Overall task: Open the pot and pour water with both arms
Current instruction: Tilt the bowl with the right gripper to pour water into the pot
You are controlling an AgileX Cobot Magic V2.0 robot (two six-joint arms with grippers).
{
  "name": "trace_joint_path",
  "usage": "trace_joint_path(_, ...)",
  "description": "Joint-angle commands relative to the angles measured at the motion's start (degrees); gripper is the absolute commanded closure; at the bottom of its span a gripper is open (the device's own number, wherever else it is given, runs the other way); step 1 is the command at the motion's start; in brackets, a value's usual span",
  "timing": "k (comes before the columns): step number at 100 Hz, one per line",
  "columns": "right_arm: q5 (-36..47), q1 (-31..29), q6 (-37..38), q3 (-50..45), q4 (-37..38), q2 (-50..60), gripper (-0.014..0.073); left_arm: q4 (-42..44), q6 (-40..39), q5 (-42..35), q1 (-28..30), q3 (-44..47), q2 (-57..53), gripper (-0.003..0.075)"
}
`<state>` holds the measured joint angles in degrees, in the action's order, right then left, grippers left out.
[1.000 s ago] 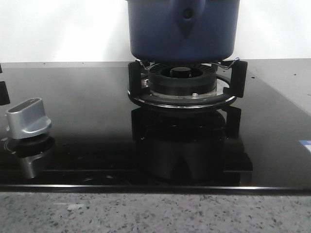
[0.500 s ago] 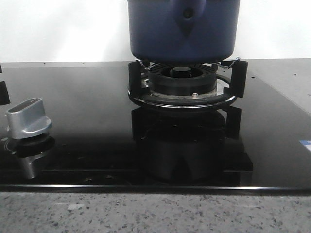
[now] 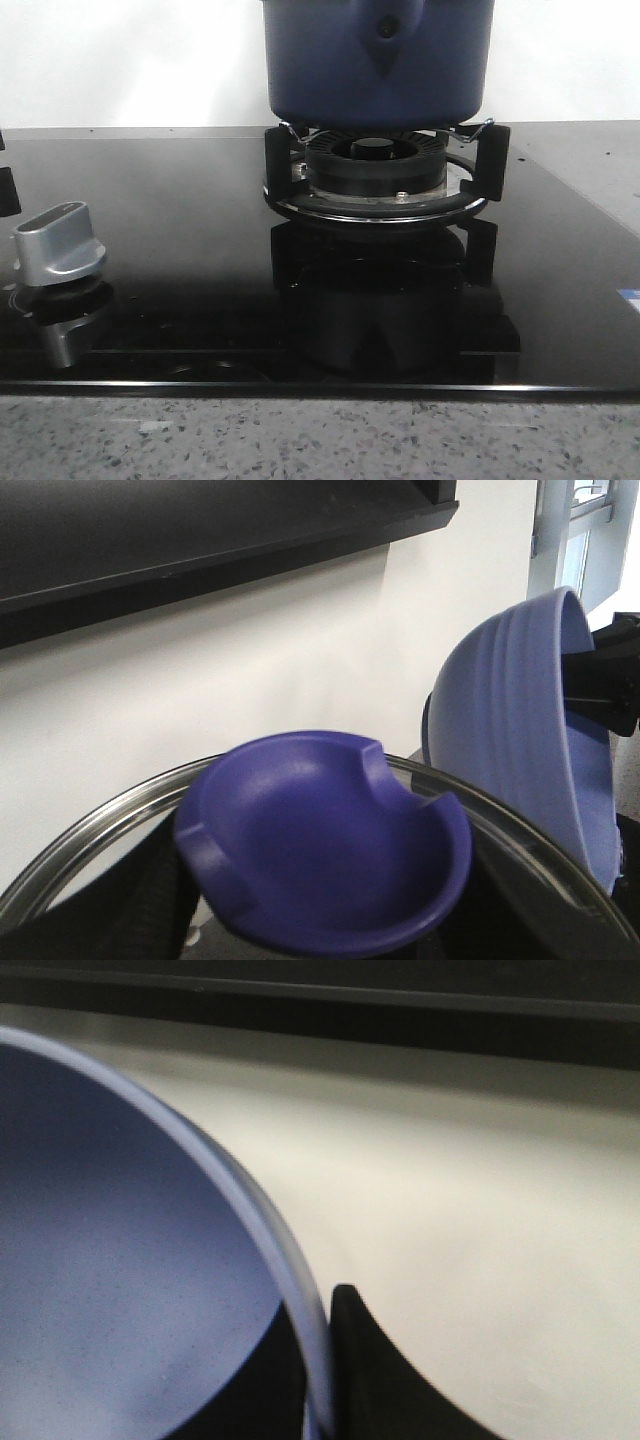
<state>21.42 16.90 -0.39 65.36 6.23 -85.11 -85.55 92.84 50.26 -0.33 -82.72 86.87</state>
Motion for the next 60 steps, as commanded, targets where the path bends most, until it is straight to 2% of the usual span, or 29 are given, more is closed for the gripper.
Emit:
trace_joint_path(1, 12.4, -0.1, -0.1, -0.2, 0.1, 2.9, 0.0647, -5.1, -0.6, -0.1, 0.2, -2.0, -3.0, 0.0503)
trace_joint_path(15, 24.3, -0.1, -0.1, -4.7, -1.2, 2.9, 0.0647, -5.1, -0.6, -0.1, 0.2, -2.0, -3.0, 0.0503)
trace_joint_path(60, 34.3, -0.1, -0.1, -7.5, -5.1, 2.8, 0.0647, -5.1, -0.6, -0.1, 0.2, -2.0, -3.0, 0.0503)
